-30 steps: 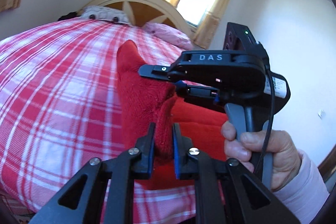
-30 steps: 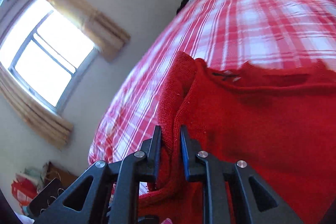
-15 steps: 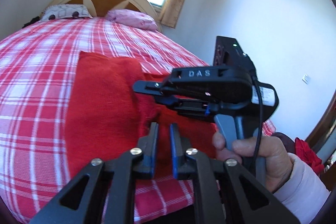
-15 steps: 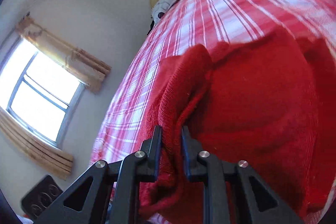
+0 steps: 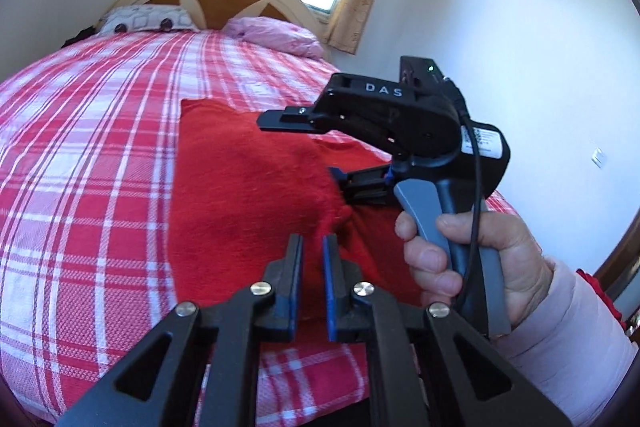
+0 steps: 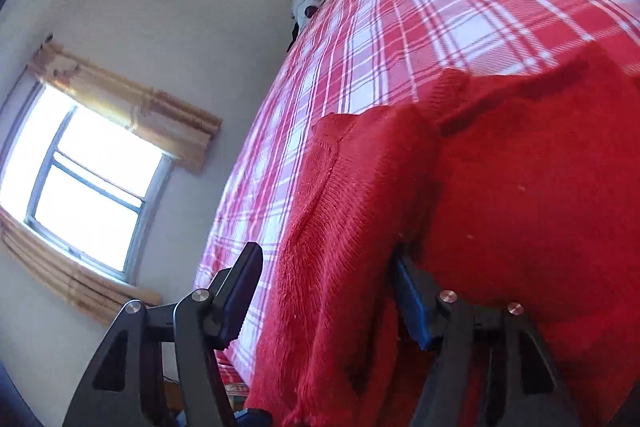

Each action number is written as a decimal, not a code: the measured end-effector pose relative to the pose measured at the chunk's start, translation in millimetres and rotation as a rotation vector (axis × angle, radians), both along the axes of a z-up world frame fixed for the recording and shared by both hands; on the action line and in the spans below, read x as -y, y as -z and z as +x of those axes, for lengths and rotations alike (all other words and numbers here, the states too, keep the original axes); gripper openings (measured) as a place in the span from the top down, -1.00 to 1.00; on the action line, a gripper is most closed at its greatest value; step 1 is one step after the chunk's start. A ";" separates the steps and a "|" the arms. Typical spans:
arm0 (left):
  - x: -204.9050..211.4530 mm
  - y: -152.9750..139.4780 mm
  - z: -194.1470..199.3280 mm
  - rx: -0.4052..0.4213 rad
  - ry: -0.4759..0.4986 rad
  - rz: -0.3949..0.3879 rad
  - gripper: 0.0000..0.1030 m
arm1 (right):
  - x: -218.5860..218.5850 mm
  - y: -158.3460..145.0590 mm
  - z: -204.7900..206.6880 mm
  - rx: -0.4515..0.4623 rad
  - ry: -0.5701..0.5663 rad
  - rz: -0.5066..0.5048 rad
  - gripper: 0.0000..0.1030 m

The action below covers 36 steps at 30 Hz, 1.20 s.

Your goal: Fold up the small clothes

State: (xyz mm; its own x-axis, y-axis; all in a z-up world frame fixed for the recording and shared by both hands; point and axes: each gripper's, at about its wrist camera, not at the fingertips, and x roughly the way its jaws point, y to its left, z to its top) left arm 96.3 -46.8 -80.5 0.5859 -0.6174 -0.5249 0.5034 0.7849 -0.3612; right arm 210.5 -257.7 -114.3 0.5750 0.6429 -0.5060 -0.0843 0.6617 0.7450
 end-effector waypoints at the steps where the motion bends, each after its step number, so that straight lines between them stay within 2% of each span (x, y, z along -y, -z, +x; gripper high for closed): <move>1: 0.9 1.5 2.7 -0.006 -0.001 -0.002 0.80 | -1.5 0.4 2.5 0.000 -0.001 -0.014 -0.24; 2: 0.9 2.0 1.9 -0.009 -0.001 -0.001 0.80 | -4.6 0.8 5.0 0.004 -0.005 -0.030 -0.18; 3: 2.0 2.0 1.0 -0.005 -0.001 0.004 0.80 | -7.7 -0.5 5.2 0.015 -0.005 -0.053 0.18; 4: 2.9 2.4 3.0 -0.003 -0.002 0.007 0.80 | -9.3 -0.3 8.4 0.019 -0.006 -0.075 0.65; 5: 3.9 2.6 3.4 -0.002 -0.001 0.007 0.80 | -10.5 1.0 8.9 0.021 -0.006 -0.099 0.74; 9: 7.7 1.5 1.8 -0.007 0.011 0.006 0.80 | -6.6 -5.1 -3.1 0.079 0.020 -0.144 0.77; 13: 16.4 -5.8 5.2 0.004 0.045 0.000 0.80 | -3.0 -34.3 -21.1 0.173 0.038 -0.184 0.77; 18: 33.0 -25.3 3.7 0.044 0.117 -0.031 0.79 | 15.7 -71.7 -40.8 0.227 0.027 -0.241 0.77; 22: 35.7 -36.9 0.5 0.076 0.144 -0.049 0.62 | 52.8 -88.7 -56.0 0.231 0.061 -0.296 0.77; 24: 34.5 -36.9 3.6 0.080 0.130 -0.042 0.44 | 72.0 -83.5 -57.4 0.200 0.071 -0.306 0.77; 29: 34.2 -30.1 25.5 0.056 0.077 -0.003 0.44 | 107.7 -38.7 -55.2 0.089 0.094 -0.307 0.77; 31: 38.8 -24.4 36.7 0.048 0.058 0.041 0.44 | 111.9 -21.3 -56.2 0.063 0.097 -0.300 0.77; 36: 51.6 -0.3 54.7 -0.001 0.042 0.125 0.43 | 117.8 -1.4 -60.8 0.077 0.120 -0.267 0.75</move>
State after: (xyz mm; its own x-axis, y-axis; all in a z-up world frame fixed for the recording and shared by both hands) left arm 151.0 -98.4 -80.2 0.5608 -0.5707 -0.5998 0.5364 0.8023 -0.2619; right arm 149.7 -375.5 -112.9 0.6825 0.4176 -0.5998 -0.0430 0.8422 0.5374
